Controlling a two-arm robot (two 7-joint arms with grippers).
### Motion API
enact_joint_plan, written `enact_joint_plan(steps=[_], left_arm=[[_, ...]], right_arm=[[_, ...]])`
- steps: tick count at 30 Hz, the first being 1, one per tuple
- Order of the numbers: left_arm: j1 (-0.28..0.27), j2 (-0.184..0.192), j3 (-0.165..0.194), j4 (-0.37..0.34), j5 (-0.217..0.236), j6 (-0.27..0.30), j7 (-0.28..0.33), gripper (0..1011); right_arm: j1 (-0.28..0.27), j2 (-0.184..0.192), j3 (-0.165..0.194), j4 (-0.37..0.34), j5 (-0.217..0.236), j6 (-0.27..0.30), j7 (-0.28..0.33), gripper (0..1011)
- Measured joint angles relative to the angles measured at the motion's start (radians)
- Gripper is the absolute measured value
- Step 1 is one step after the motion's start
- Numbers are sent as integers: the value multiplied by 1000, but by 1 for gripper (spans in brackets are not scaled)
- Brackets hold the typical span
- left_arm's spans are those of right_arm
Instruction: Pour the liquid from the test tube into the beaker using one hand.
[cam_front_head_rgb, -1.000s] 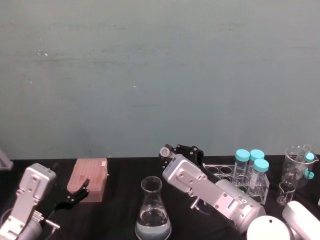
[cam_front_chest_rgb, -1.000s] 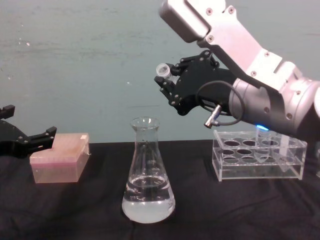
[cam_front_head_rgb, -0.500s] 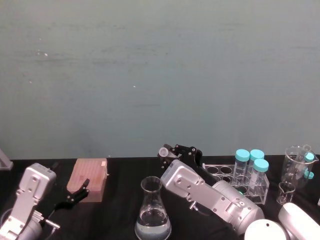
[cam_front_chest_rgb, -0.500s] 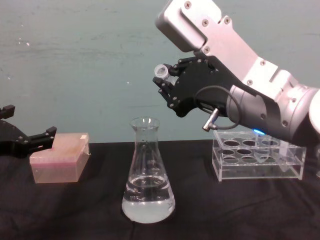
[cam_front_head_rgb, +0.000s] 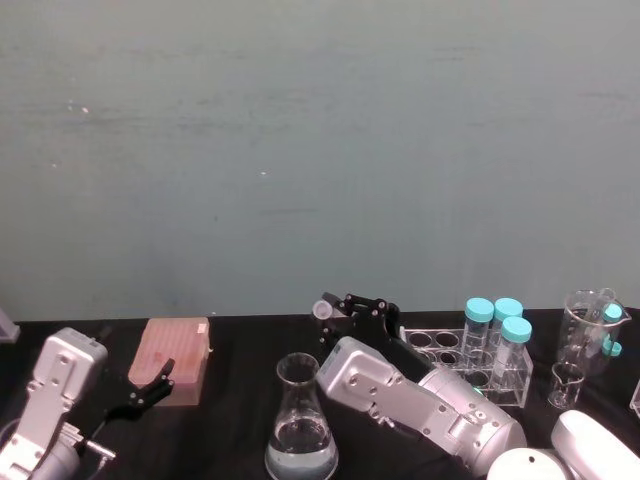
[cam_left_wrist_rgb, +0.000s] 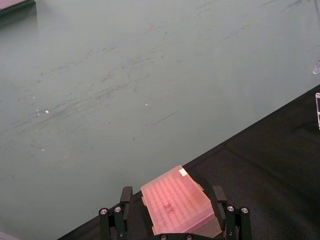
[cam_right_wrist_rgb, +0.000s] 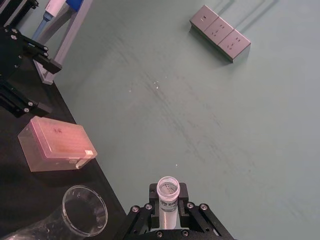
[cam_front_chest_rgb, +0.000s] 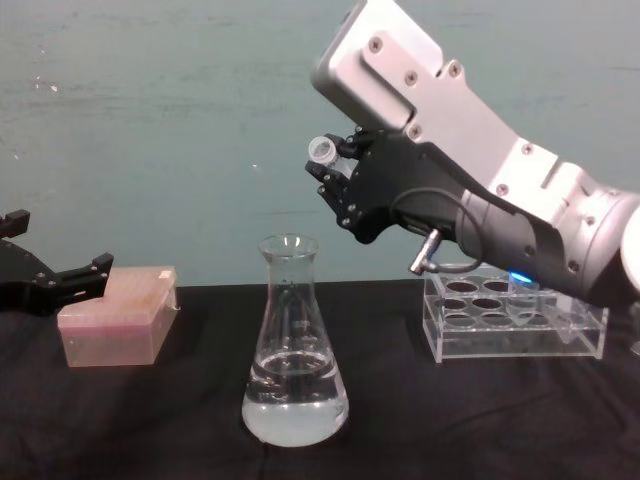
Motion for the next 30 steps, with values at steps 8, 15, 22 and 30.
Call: enact_joint_plan(steps=[8,15,22,30], left_arm=[[0,0,0,0,0,0,0,1000],[0,0,0,0,0,0,0,1000],[0,0,0,0,0,0,0,1000],[0,0,0,0,0,0,0,1000]], right_arm=[[6,11,-14,14,-30,-44,-23,208],[11,21,-27,25,-60,-75,-43,208],[13,24,-35,30,-79,-83,-55,208],[13,25,-42,29,-90,-81,-57,208]])
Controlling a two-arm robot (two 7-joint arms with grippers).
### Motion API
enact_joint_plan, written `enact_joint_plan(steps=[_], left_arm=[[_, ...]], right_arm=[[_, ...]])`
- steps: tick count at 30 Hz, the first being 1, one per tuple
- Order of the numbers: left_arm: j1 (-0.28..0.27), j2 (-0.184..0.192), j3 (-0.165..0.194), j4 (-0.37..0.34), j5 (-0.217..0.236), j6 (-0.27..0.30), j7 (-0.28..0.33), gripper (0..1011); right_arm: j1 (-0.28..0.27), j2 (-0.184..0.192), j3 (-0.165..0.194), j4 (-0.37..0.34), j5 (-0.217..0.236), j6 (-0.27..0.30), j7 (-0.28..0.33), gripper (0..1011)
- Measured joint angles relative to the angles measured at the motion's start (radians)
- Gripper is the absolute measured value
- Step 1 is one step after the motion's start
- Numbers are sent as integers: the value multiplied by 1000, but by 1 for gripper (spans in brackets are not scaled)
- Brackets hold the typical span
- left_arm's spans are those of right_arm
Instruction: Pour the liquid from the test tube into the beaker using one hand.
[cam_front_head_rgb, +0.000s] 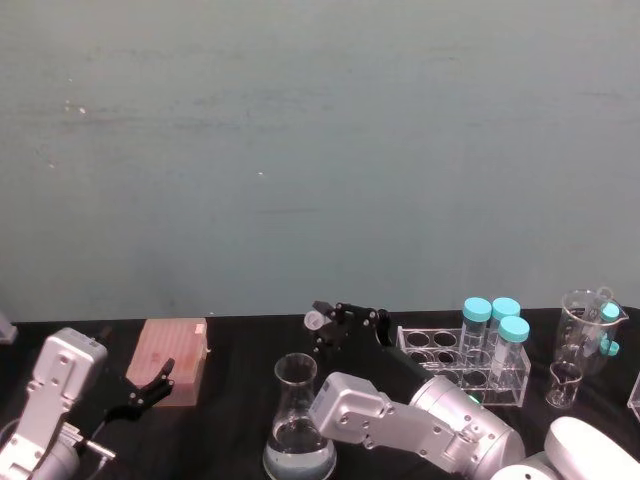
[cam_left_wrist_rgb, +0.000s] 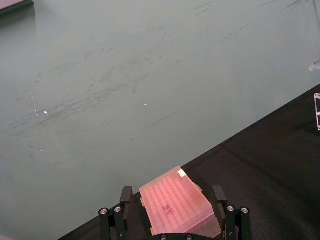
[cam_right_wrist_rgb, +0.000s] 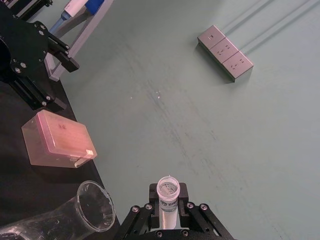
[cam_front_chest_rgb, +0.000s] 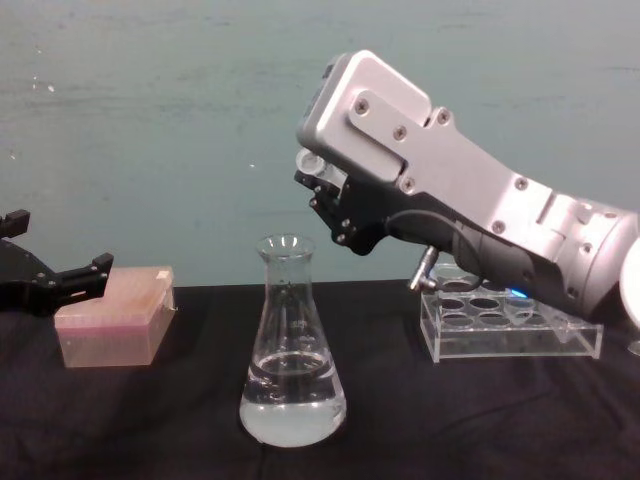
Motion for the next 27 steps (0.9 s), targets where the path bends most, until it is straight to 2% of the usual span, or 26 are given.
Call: enact_joint_plan(steps=[27], left_arm=[[0,0,0,0,0,0,0,1000]], right_arm=[[20,-12,-33,22,-39,6,-15,208]])
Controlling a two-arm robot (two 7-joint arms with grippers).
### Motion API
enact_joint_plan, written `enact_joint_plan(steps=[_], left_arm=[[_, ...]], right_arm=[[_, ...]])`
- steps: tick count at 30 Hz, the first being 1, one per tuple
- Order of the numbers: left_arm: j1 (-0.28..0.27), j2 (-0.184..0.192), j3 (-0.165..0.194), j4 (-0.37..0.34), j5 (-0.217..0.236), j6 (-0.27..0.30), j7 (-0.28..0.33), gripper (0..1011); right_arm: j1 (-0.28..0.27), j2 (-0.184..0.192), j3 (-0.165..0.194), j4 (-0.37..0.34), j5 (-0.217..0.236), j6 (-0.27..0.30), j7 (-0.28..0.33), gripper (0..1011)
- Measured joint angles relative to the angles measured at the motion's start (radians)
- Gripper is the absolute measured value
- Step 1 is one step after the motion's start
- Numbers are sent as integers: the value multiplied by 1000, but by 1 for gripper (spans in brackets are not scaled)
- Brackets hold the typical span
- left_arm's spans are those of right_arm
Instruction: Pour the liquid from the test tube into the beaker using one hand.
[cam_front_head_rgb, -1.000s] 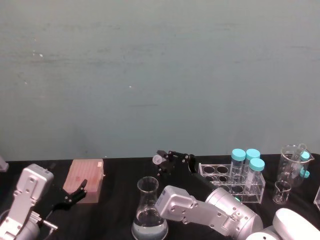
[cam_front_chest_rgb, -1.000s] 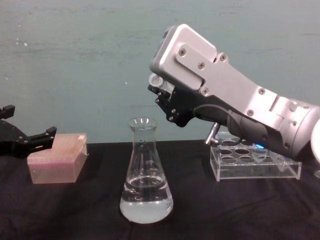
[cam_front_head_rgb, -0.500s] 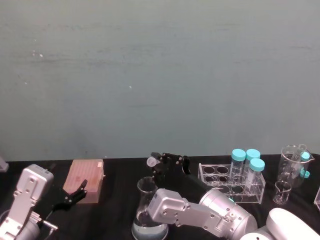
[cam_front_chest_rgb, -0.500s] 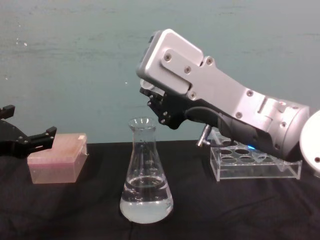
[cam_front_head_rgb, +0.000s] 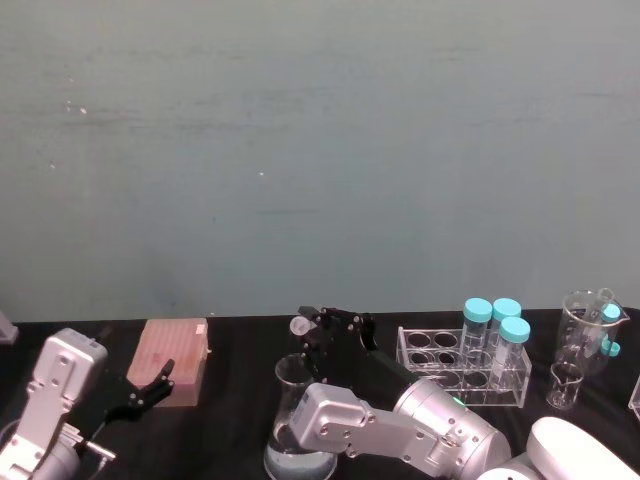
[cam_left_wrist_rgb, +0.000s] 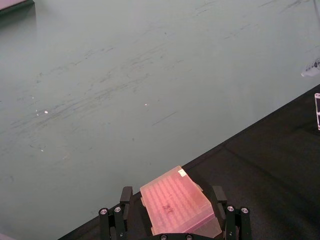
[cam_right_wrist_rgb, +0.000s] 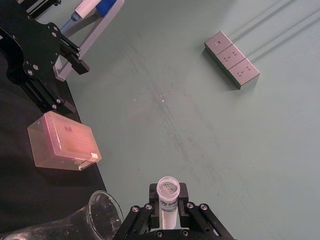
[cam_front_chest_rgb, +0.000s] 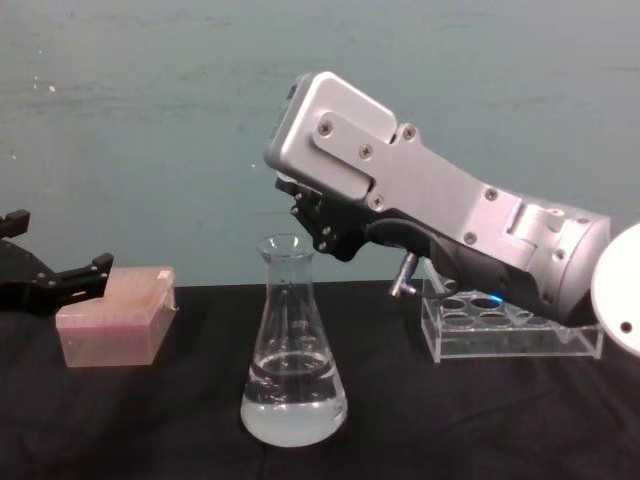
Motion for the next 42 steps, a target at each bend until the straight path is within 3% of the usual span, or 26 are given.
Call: enact_joint_plan(steps=[25,42], left_arm=[[0,0,0,0,0,0,0,1000],[0,0,0,0,0,0,0,1000]], right_arm=[[11,2,-6,30,-29,-18,-36,208],[24,6,-16,62,-71,-50,-91,208]])
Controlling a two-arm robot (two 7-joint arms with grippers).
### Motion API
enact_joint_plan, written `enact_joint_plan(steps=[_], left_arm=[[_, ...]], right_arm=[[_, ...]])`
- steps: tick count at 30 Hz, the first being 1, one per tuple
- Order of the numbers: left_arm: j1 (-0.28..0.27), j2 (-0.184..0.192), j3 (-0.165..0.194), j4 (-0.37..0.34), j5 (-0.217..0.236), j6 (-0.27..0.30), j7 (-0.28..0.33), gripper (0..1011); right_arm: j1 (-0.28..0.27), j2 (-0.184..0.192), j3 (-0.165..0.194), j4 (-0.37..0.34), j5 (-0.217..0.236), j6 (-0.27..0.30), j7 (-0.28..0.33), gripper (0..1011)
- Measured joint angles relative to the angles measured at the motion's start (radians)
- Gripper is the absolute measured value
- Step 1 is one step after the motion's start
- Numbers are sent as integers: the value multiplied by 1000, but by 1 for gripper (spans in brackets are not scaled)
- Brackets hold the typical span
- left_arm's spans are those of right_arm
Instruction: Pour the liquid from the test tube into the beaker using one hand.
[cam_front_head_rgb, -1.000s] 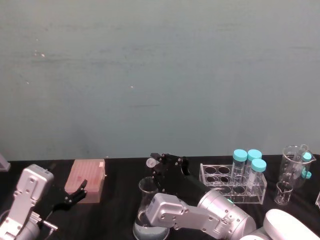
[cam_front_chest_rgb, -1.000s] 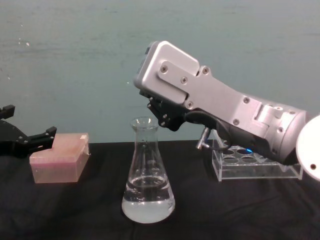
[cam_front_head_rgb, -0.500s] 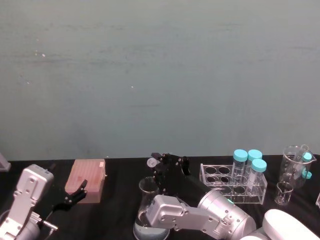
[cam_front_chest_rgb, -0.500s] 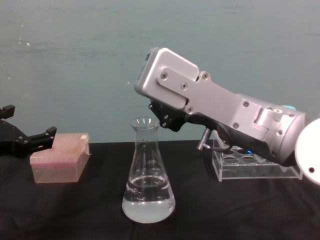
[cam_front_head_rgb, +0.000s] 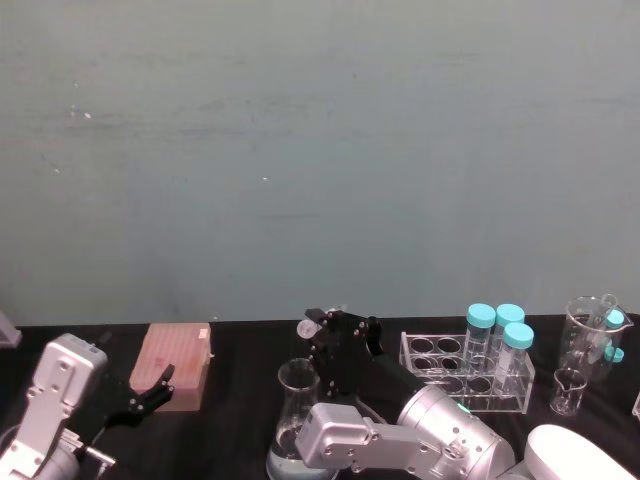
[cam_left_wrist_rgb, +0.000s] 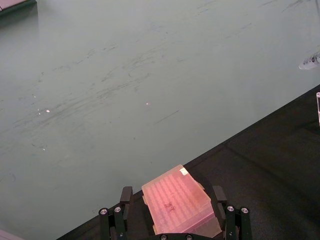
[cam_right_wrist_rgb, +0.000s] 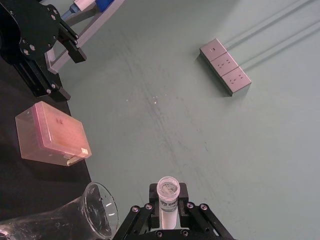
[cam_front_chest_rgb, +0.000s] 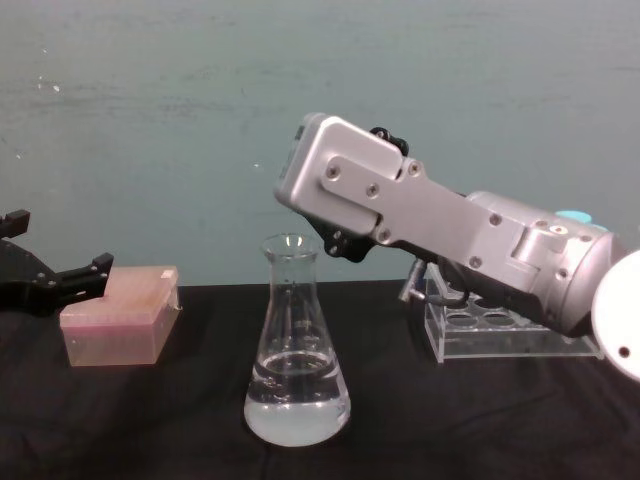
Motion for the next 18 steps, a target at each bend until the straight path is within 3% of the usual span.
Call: enact_joint_plan(steps=[18], left_arm=[[0,0,0,0,0,0,0,1000]], right_arm=[[9,8,-15,22,-44,-34,-55,208]])
